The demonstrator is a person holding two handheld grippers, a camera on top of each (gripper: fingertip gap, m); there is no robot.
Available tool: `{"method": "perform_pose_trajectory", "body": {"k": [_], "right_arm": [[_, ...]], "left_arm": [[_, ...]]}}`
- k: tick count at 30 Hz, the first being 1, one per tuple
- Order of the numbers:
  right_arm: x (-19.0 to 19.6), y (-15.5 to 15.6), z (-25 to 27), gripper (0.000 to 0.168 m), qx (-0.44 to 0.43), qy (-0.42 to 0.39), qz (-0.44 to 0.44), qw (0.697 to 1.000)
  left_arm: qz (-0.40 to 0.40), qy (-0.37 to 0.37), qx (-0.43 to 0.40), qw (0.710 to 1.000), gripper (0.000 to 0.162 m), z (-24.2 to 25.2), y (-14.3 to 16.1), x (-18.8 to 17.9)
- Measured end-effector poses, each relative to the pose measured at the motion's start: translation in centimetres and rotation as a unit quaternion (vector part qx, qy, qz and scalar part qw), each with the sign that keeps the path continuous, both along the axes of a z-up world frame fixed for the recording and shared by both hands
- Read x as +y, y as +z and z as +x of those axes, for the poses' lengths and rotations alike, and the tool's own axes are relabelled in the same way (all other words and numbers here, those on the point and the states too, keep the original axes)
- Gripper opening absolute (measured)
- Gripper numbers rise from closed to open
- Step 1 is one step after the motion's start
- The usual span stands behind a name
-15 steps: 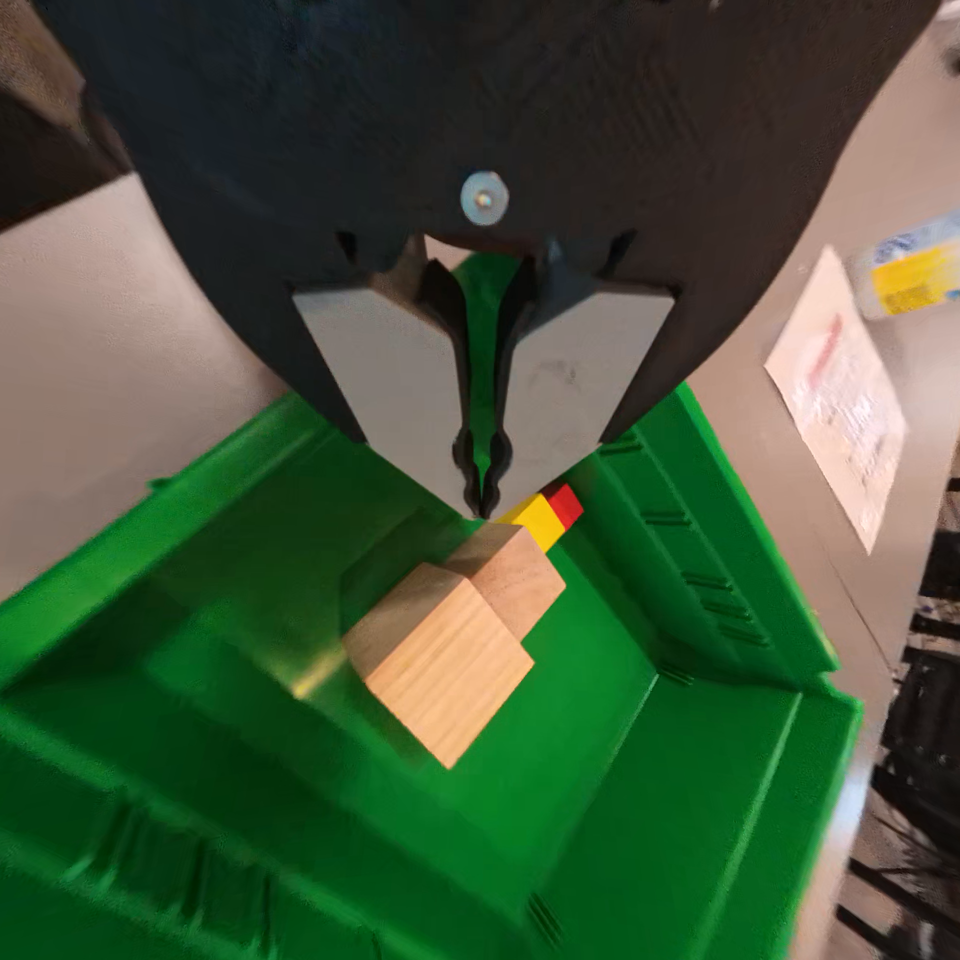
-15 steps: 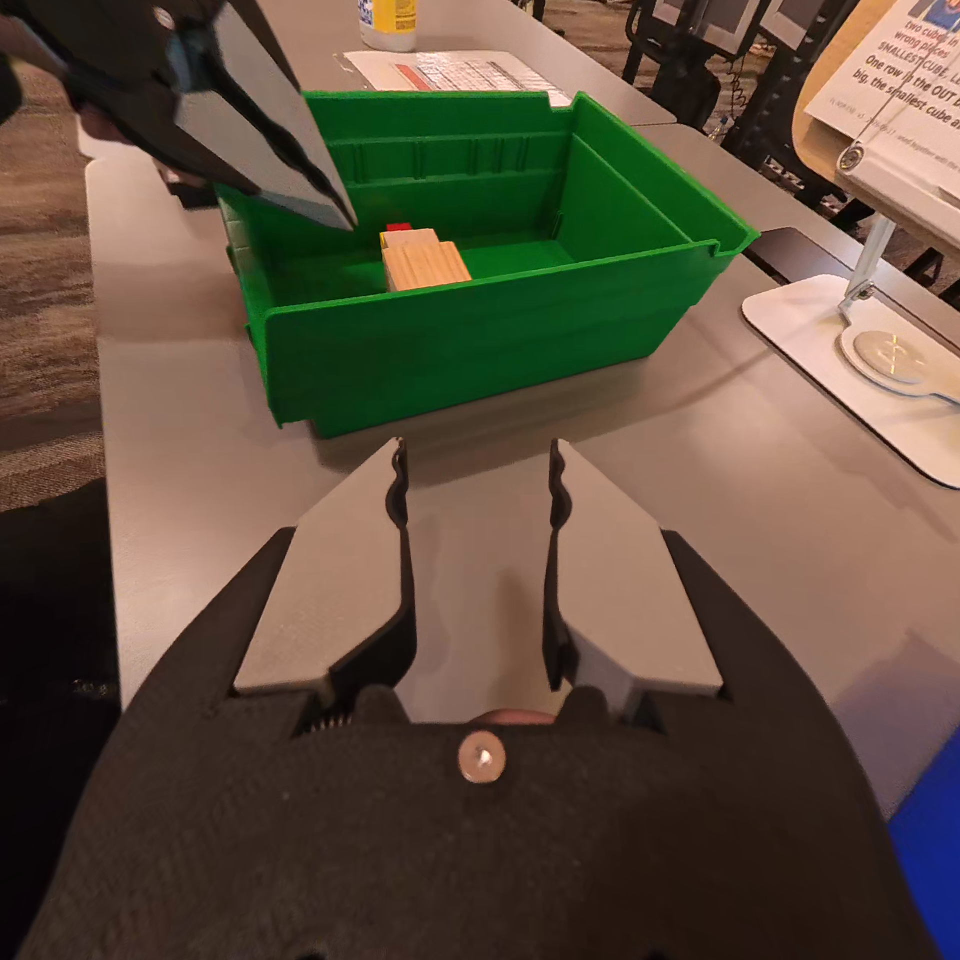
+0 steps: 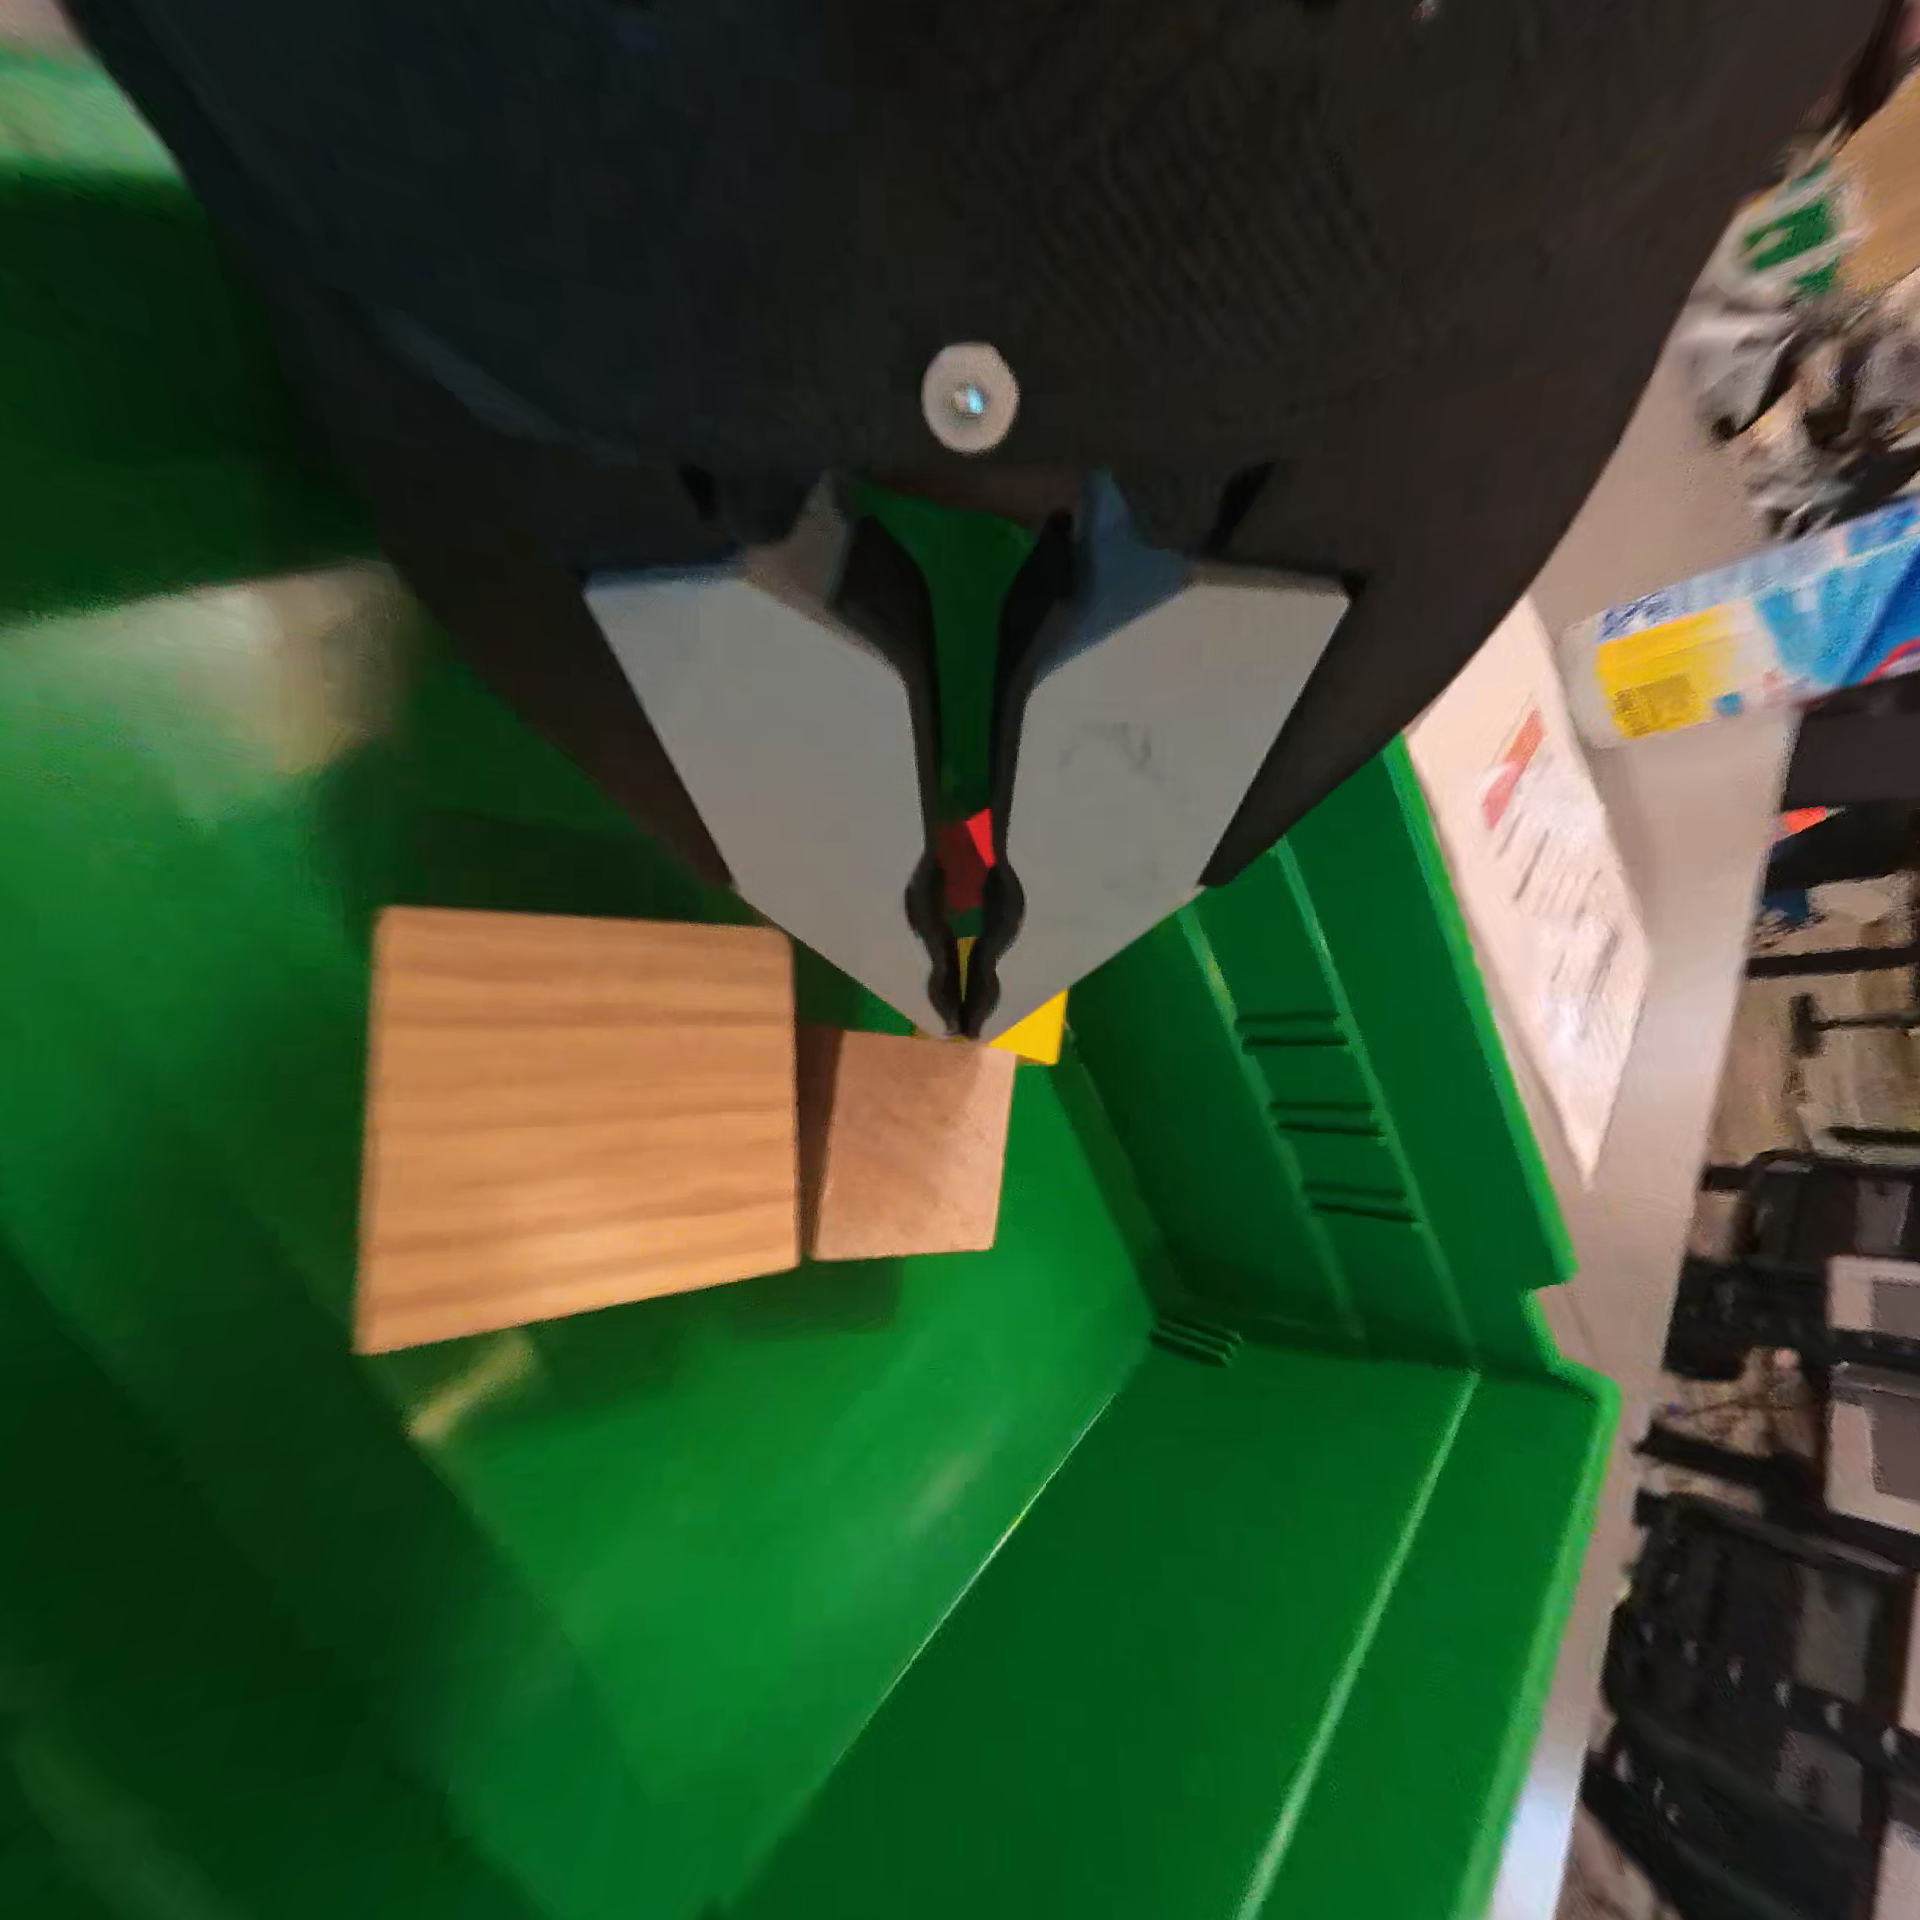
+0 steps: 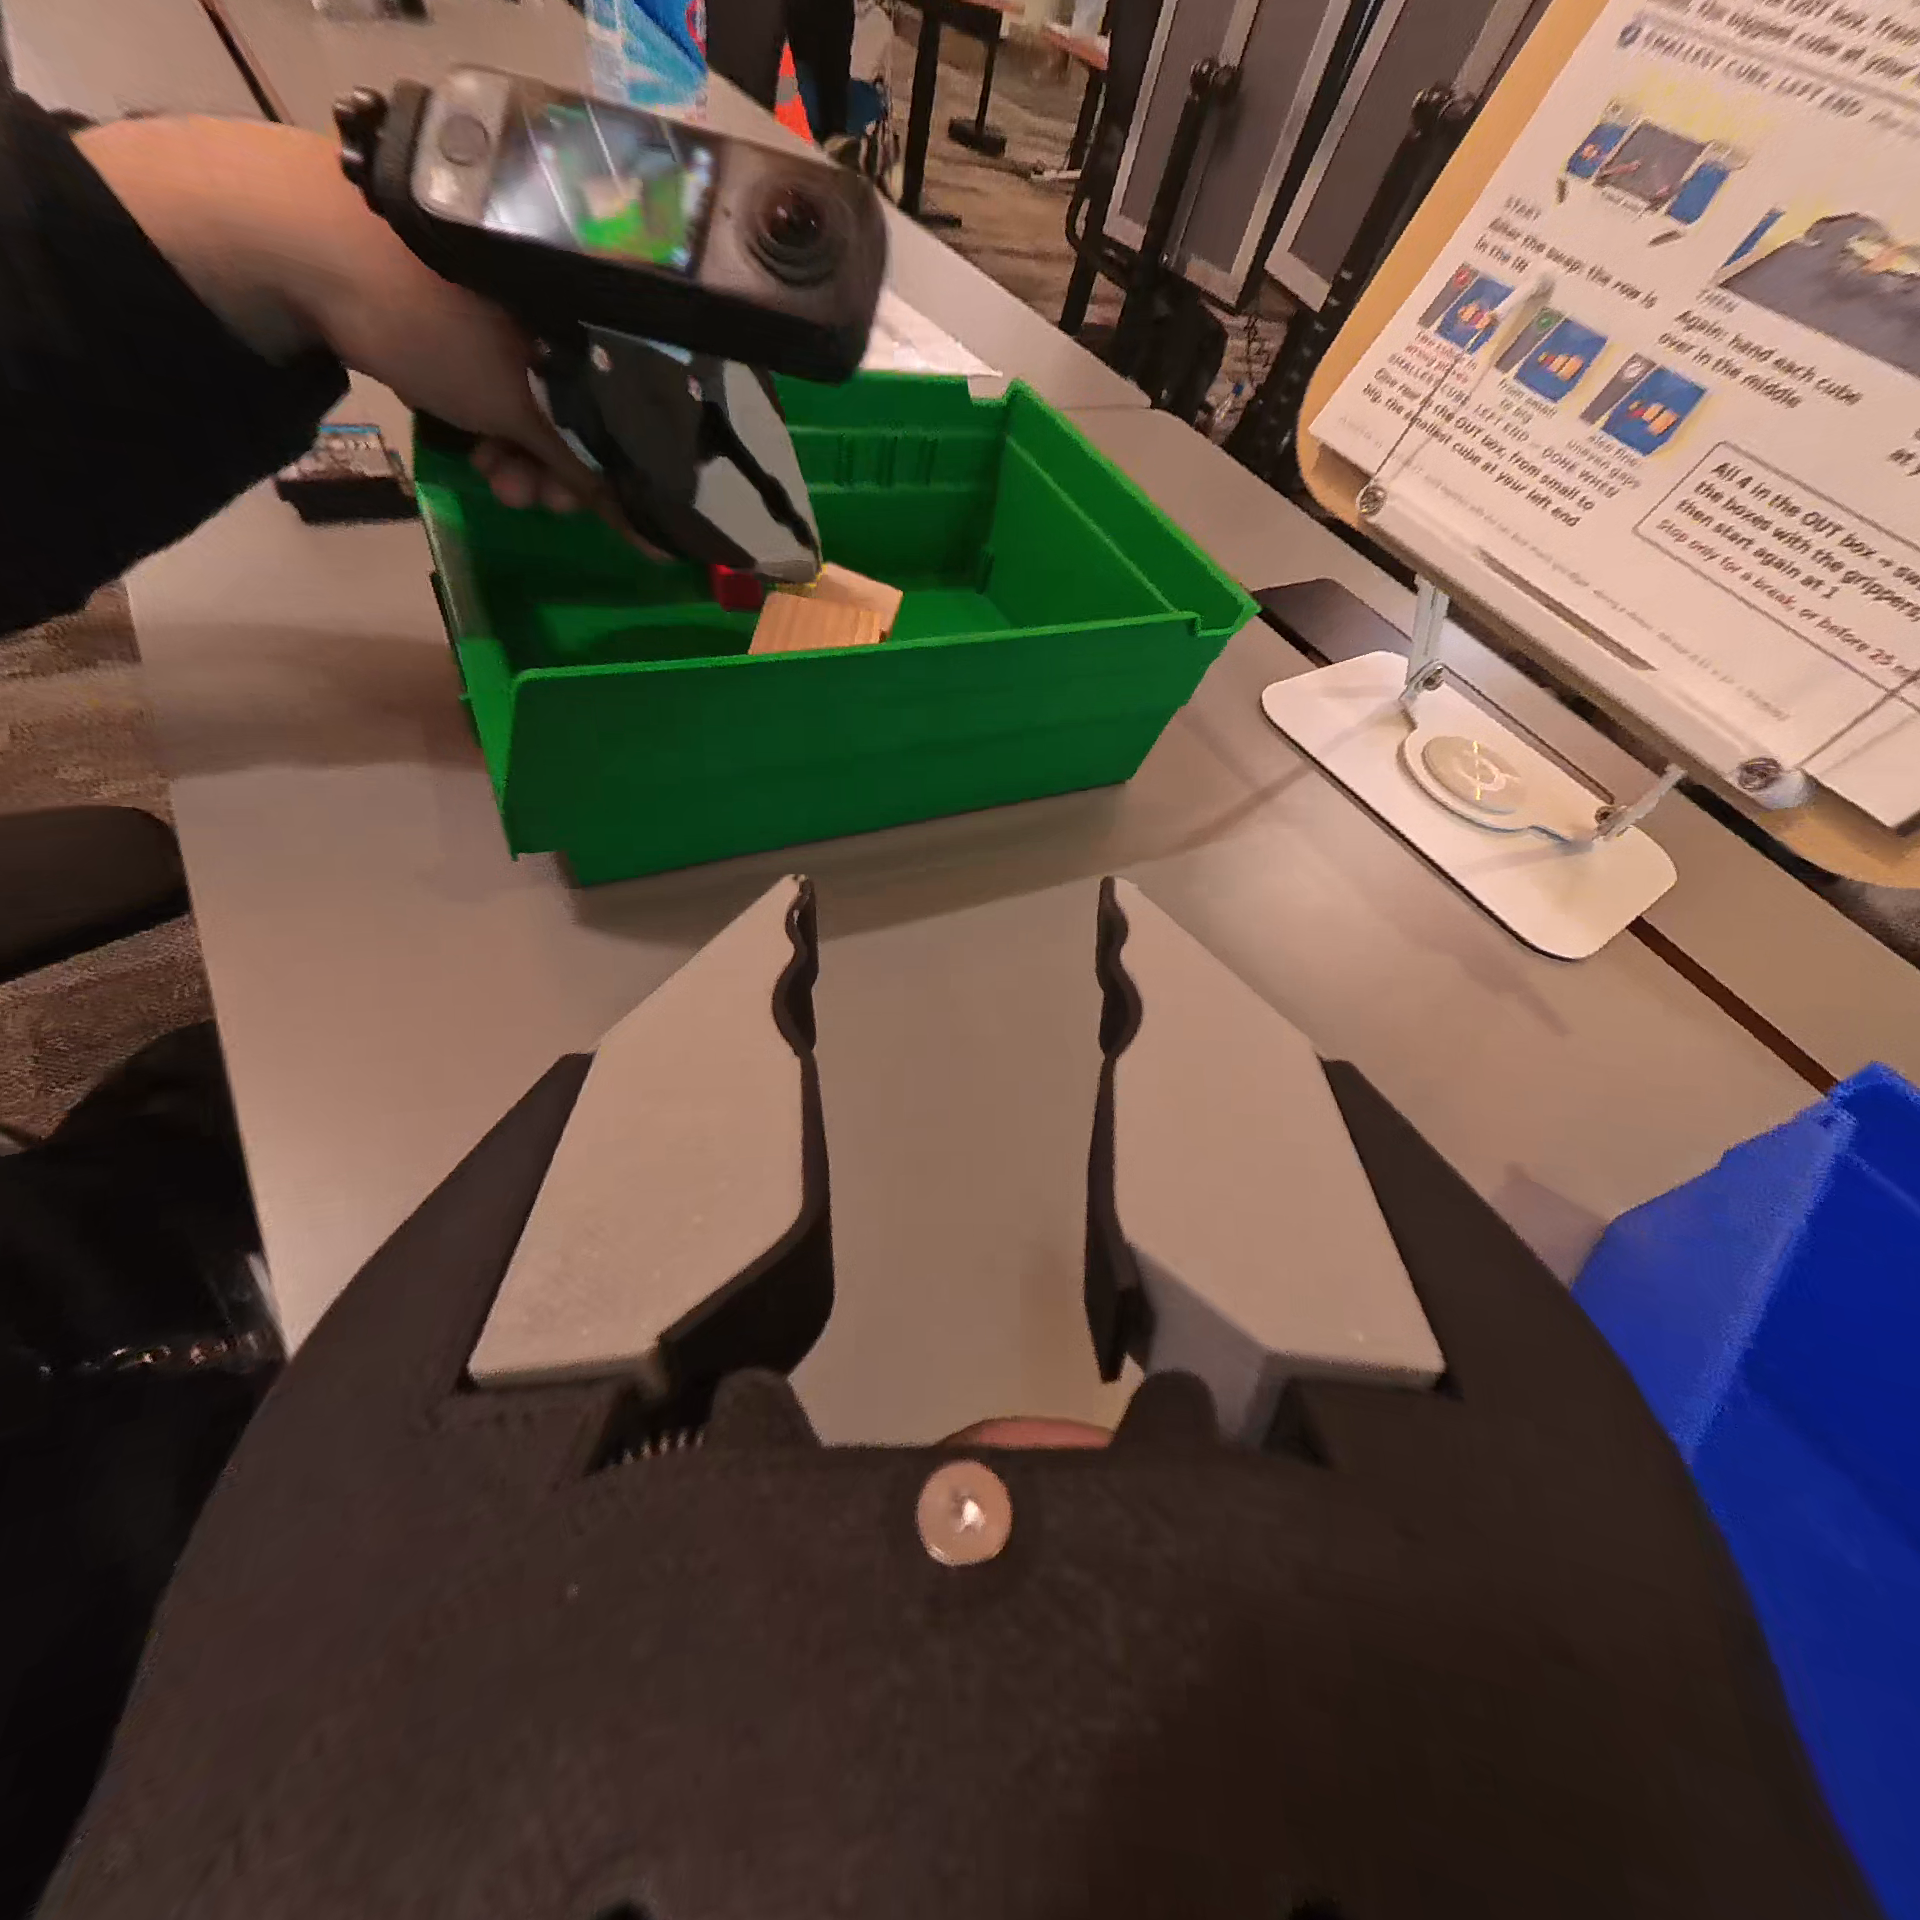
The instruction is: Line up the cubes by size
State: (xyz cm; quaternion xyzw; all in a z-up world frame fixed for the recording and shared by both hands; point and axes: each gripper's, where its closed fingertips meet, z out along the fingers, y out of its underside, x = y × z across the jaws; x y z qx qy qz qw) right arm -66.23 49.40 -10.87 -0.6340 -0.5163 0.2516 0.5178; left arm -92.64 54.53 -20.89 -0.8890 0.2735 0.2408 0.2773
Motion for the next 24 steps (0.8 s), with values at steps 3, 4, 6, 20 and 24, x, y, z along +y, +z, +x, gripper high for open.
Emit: {"method": "perform_pose_trajectory", "body": {"k": [3,4,6,20,24], "right_arm": [[-0.6,0.8,1.2,0.051,-0.001,-0.002,0.009,1.0],[-0.8,0.9,1.6,0.052,-0.008,-0.002,0.013,1.0],[-0.9,1.5,2.2,0.052,-0.016,-0.016,0.024,0.999],[-1.5,3.4,1.1,0.059,-0.019,0.019,-0.027,0.999],[-1.4,1.8,0.3,0.066,-0.023,0.068,-0.081,0.994]], "left_arm": [[-0.002,-0.038,-0.06,0.997,0.0,2.1,1.1,-1.5],[-0.008,-0.043,-0.065,0.997,0.0,2.3,1.1,-1.9],[-0.033,-0.051,-0.065,0.996,0.0,2.4,0.6,-2.7],[-0.053,-0.061,-0.09,0.993,0.031,2.1,0.8,-1.0],[-0.086,-0.191,-0.117,0.971,0.039,4.7,1.4,-2.6]]}}
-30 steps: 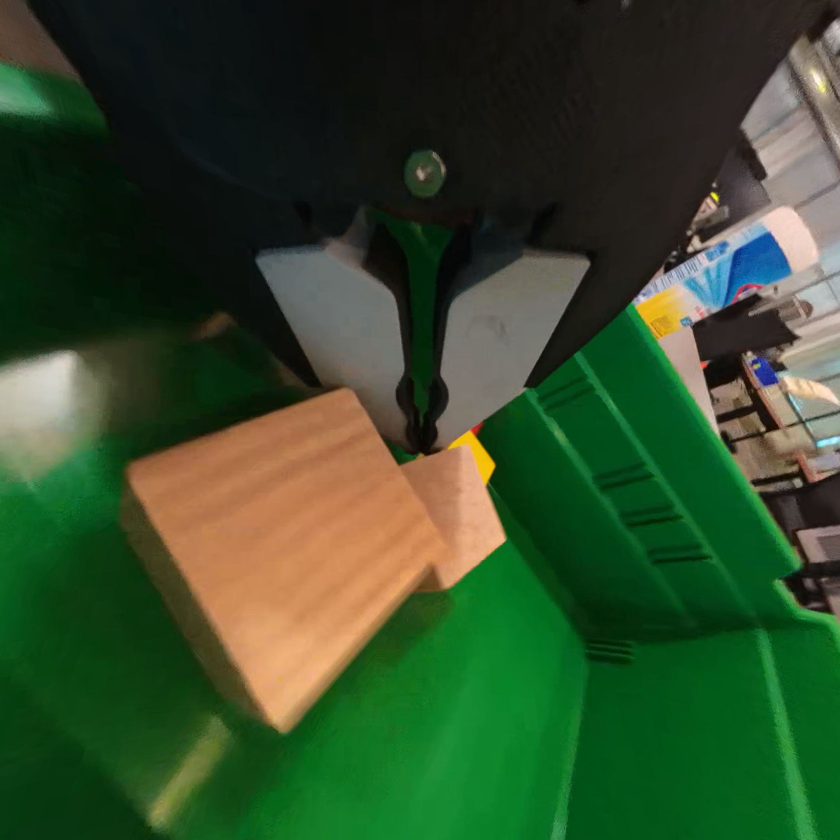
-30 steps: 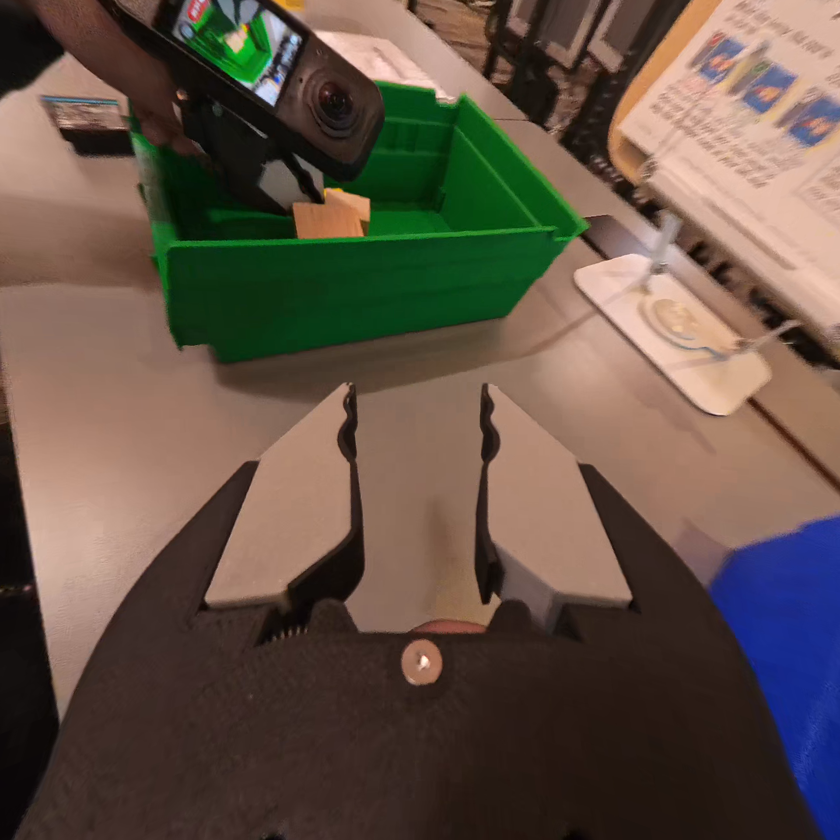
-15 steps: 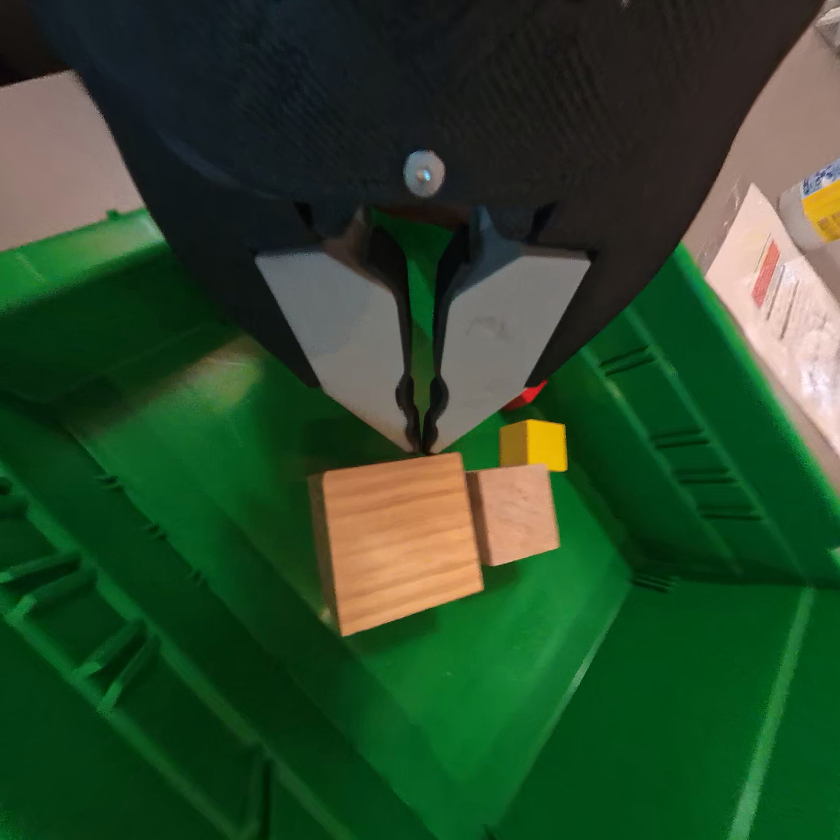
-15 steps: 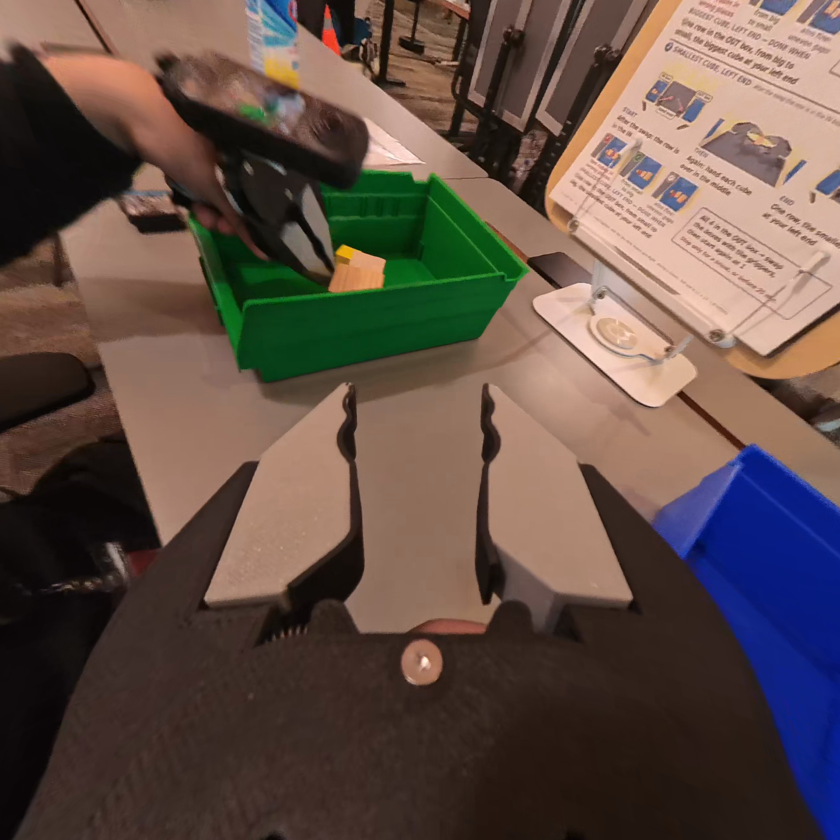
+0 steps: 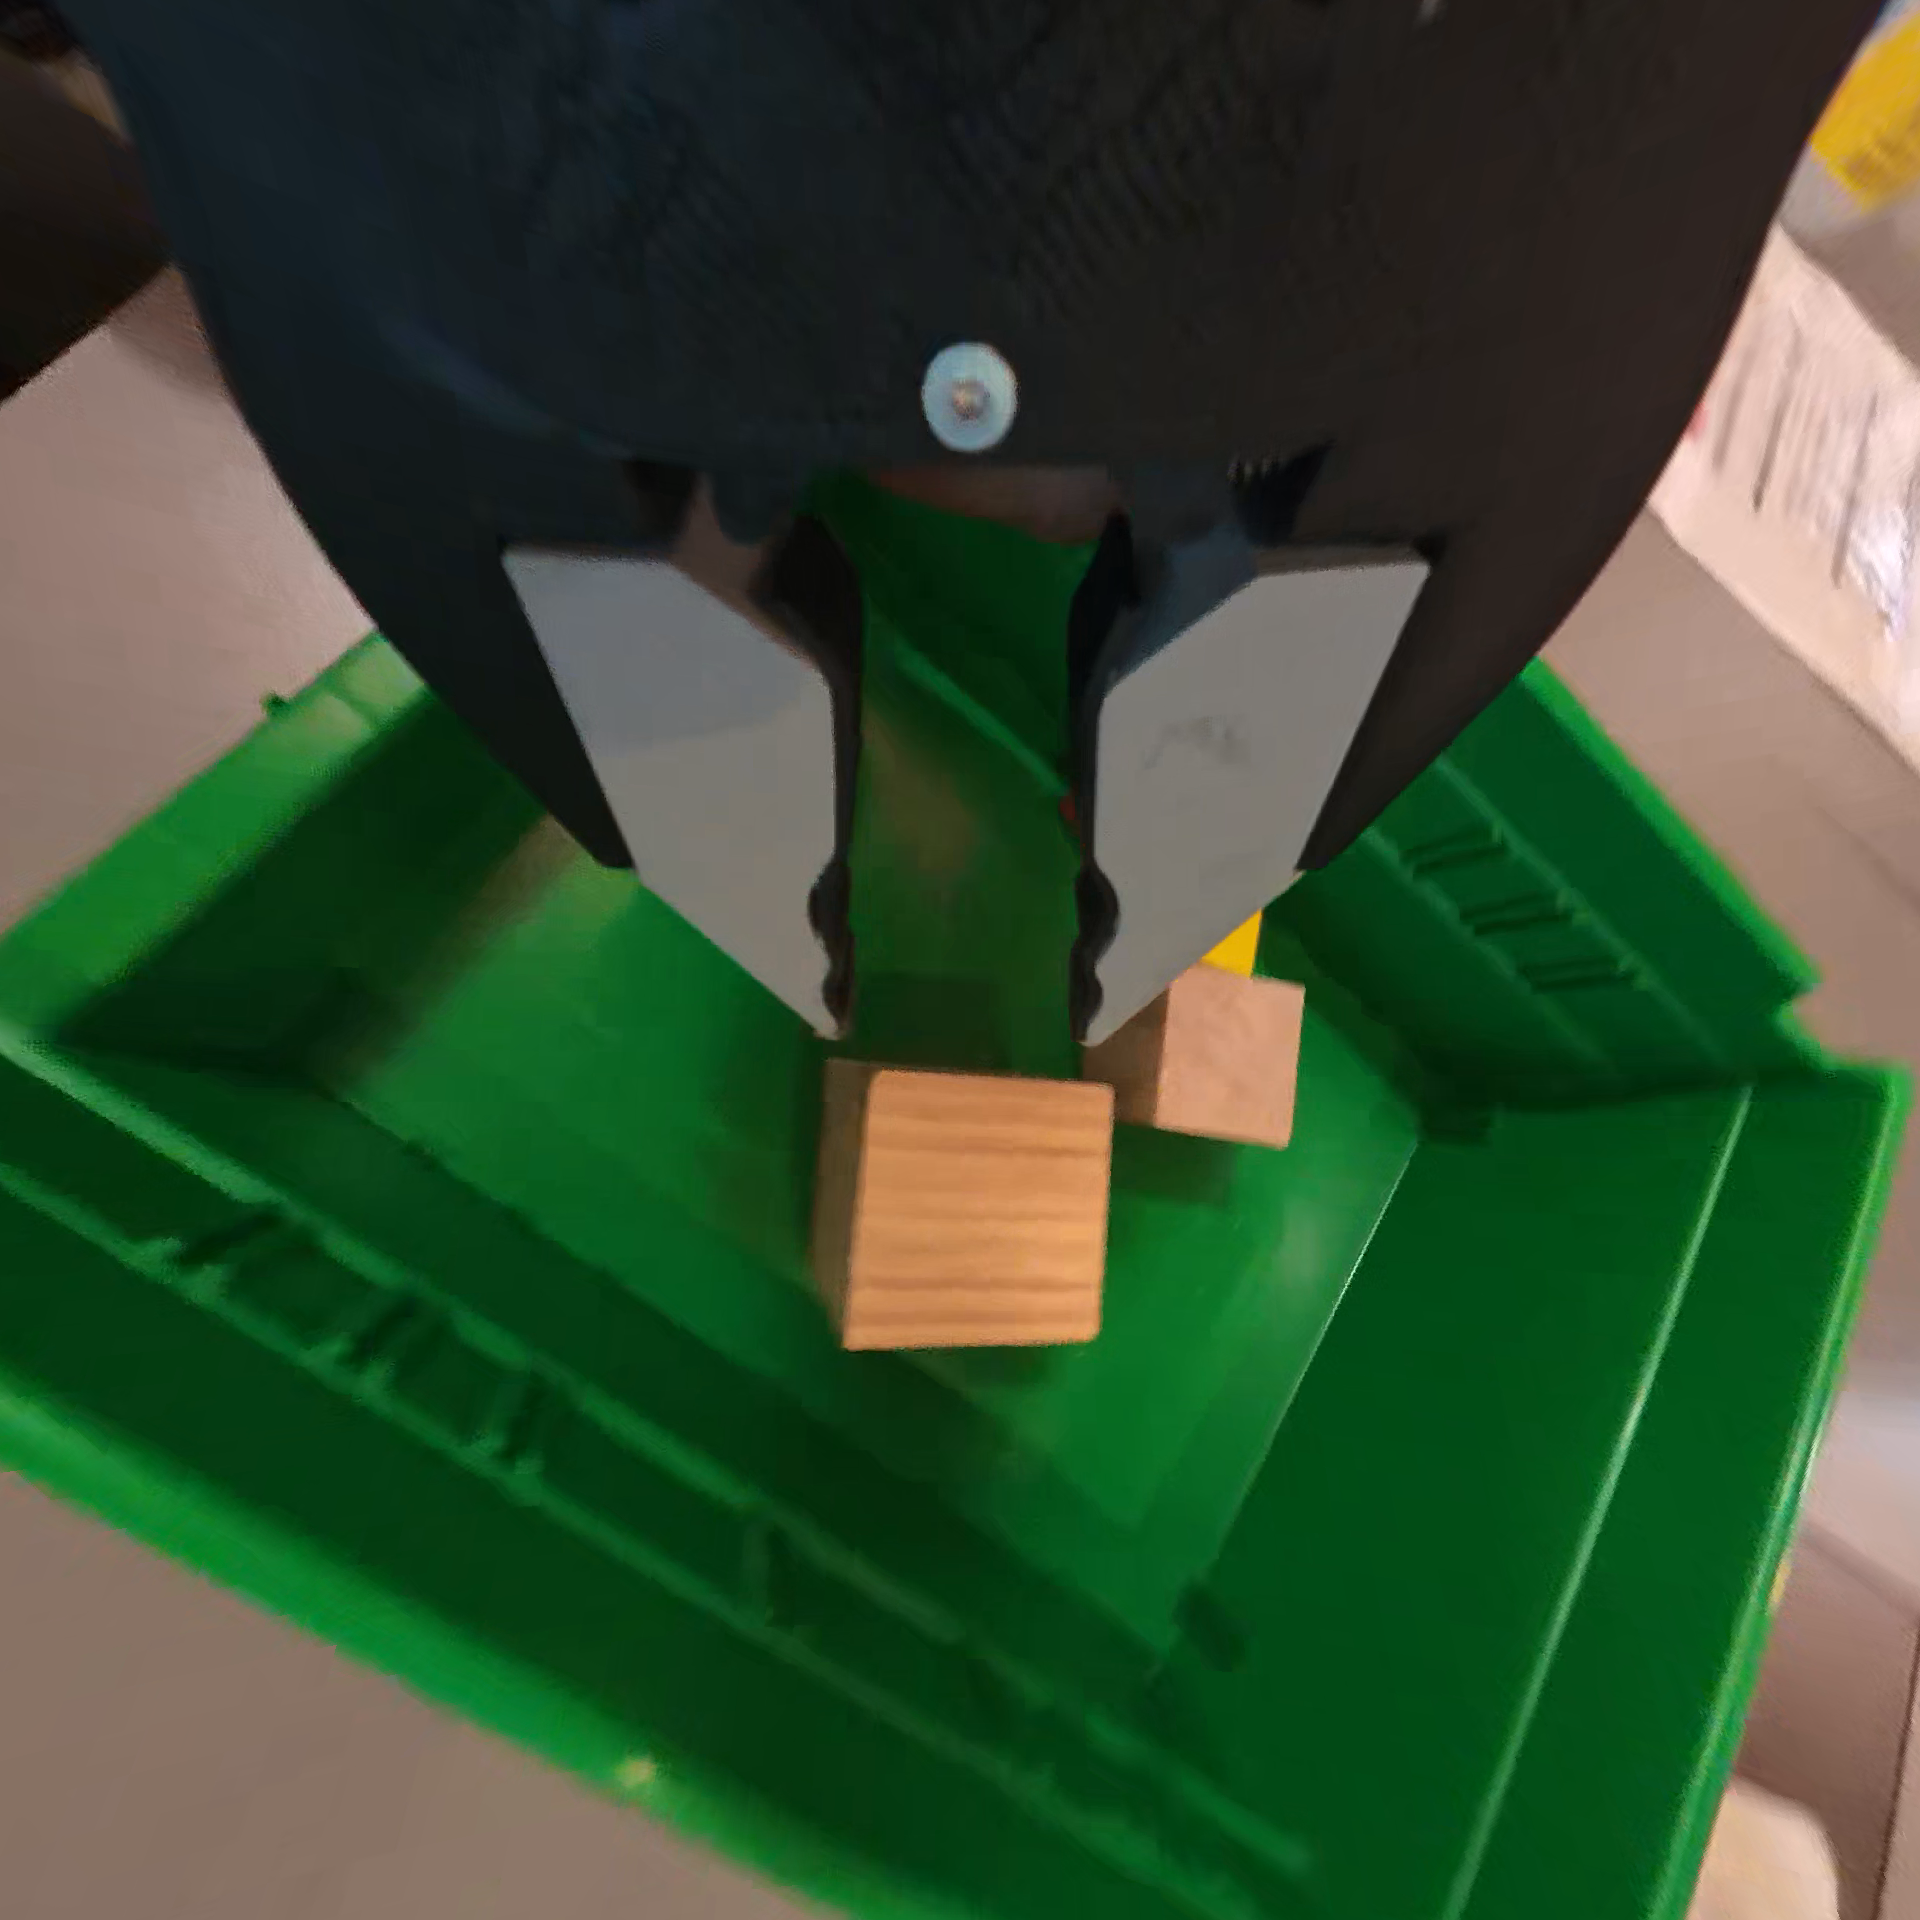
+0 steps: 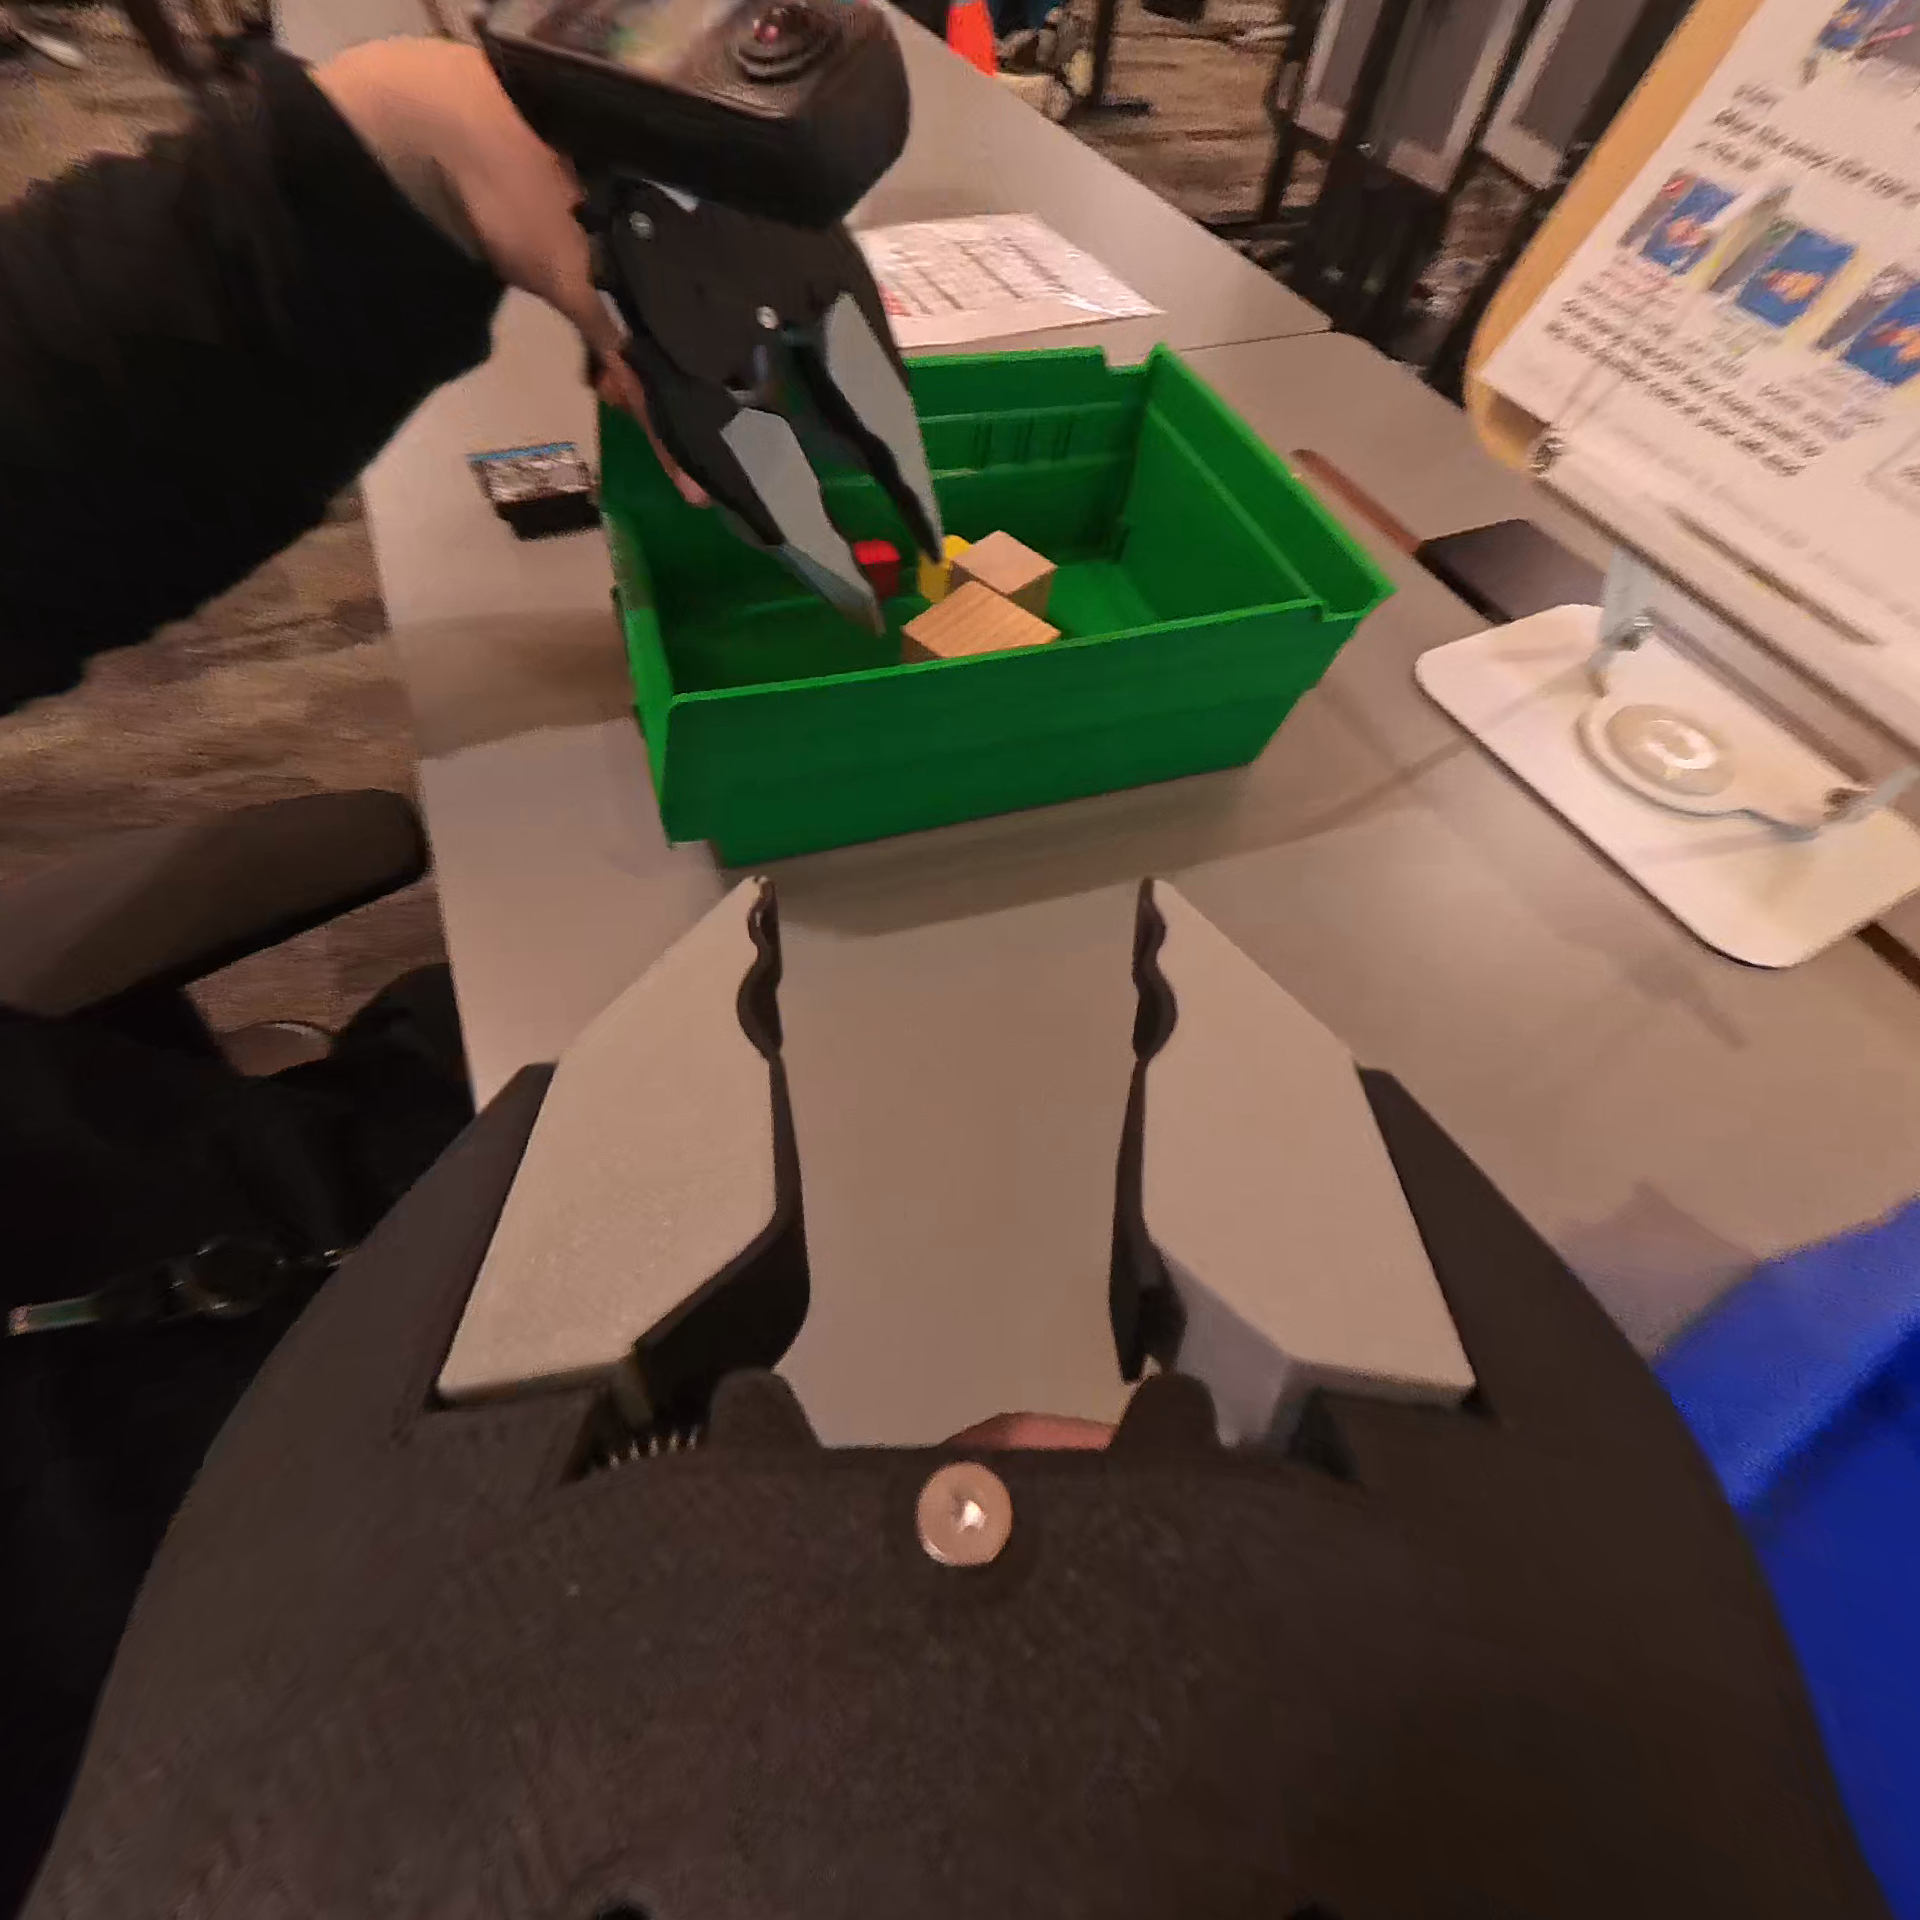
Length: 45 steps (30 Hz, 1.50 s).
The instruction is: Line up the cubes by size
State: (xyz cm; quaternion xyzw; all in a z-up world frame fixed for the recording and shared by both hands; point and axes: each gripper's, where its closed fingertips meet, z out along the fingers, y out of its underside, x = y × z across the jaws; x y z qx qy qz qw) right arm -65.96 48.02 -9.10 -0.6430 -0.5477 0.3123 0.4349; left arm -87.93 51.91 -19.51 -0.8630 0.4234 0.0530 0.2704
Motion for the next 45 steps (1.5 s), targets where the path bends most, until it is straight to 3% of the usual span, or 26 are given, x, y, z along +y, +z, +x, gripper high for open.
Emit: {"method": "perform_pose_trajectory", "body": {"k": [3,8,16,35,45], "right_arm": [[-0.3,-0.1,-0.7,0.068,0.007,0.033,-0.018,0.999],[0.0,-0.8,-0.6,0.068,-0.007,0.029,0.005,1.0],[1.1,-1.3,0.3,0.066,-0.023,0.002,0.021,1.0],[1.9,-1.9,0.4,0.063,-0.038,-0.015,0.028,0.999],[1.7,-2.0,0.3,0.063,-0.039,-0.013,0.031,0.999]], "left_arm": [[0.024,-0.041,0.044,0.998,0.046,0.0,0.3,1.4],[-0.002,-0.057,0.06,0.997,0.059,0.9,-0.2,2.7],[-0.026,-0.018,0.005,1.0,0.065,3.3,-1.0,3.3],[-0.017,0.061,-0.002,0.998,0.07,3.3,-2.6,4.4],[-0.028,0.07,-0.019,0.997,0.062,2.8,-3.7,5.5]]}}
